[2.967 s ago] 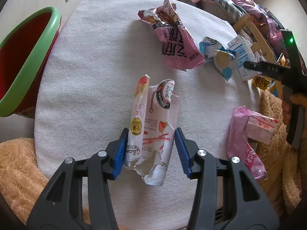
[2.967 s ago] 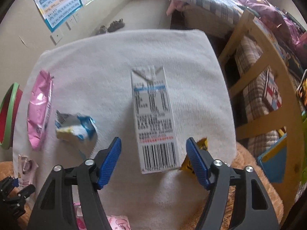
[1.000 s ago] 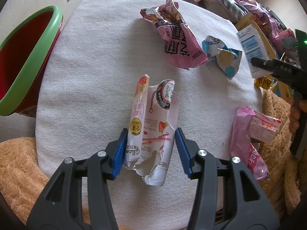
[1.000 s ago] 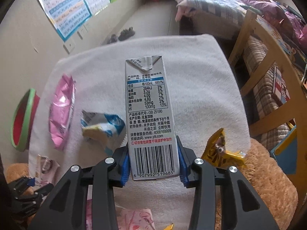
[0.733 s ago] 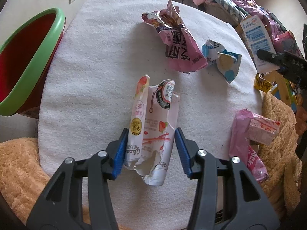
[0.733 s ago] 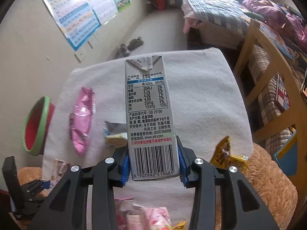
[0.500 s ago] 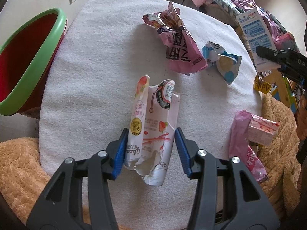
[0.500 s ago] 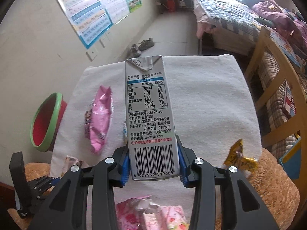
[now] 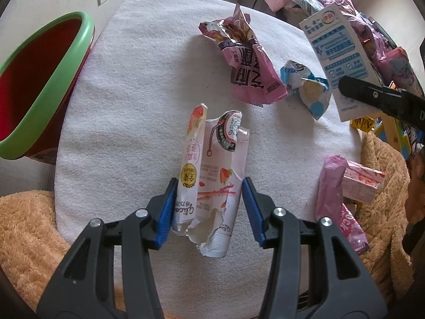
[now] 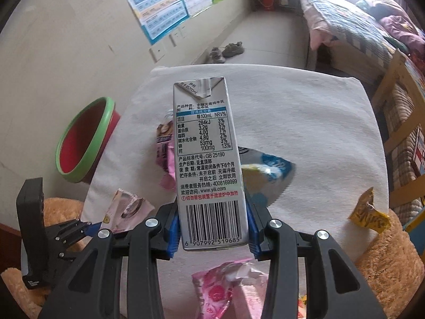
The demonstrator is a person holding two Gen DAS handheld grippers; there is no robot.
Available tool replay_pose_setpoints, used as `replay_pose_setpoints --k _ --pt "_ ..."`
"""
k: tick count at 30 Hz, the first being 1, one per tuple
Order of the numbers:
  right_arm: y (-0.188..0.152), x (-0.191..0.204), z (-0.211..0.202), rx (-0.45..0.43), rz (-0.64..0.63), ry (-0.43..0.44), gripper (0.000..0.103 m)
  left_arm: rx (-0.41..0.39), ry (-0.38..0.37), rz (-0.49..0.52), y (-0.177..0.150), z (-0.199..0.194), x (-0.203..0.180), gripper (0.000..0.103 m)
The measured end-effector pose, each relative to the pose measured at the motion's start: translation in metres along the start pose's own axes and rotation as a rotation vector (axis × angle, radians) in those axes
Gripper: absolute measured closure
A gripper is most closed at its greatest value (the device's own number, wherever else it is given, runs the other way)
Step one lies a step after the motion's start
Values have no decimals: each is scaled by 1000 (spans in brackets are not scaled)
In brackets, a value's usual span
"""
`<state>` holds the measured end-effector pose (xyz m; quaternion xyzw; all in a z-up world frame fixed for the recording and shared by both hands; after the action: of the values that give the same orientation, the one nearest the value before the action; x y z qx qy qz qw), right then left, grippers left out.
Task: Collect trash
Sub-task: 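Lift Glico wrapper and milk carton and carry them over the red bucket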
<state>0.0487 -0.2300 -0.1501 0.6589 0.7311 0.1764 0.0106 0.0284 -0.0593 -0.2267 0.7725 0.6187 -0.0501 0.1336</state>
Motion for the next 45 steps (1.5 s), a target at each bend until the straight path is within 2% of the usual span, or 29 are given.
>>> replay_pose_setpoints --k 8,14,21,28,37,45 --pt "2 14 -1 -2 -30 17 64 -24 -6 -19 1 -4 2 57" --pt "1 30 1 8 -72 33 64 -83 9 -50 10 -26 15 57" --pt "3 47 4 13 -116 42 64 -172 45 -139 25 -58 52 57" --pt "15 74 4 1 -173 70 64 -223 83 -222 31 -78 91 57" --pt "45 141 4 -29 -311 117 64 -290 129 -339 35 -106 148 56" --pt "75 216 31 0 -434 161 64 -316 168 -433 42 -124 197 56"
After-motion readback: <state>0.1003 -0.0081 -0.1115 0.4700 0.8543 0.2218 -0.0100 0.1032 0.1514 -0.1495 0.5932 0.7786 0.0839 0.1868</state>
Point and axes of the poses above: each gripper's, at about its wrist camera, not at the fingertips, and z roughly the way its jaws point, x to its left, y to its top, the point moved 6 cm from there along z, roughly the way its jaws point, and after that the axes turned 10 degrees about x, right-handed, at the moved point
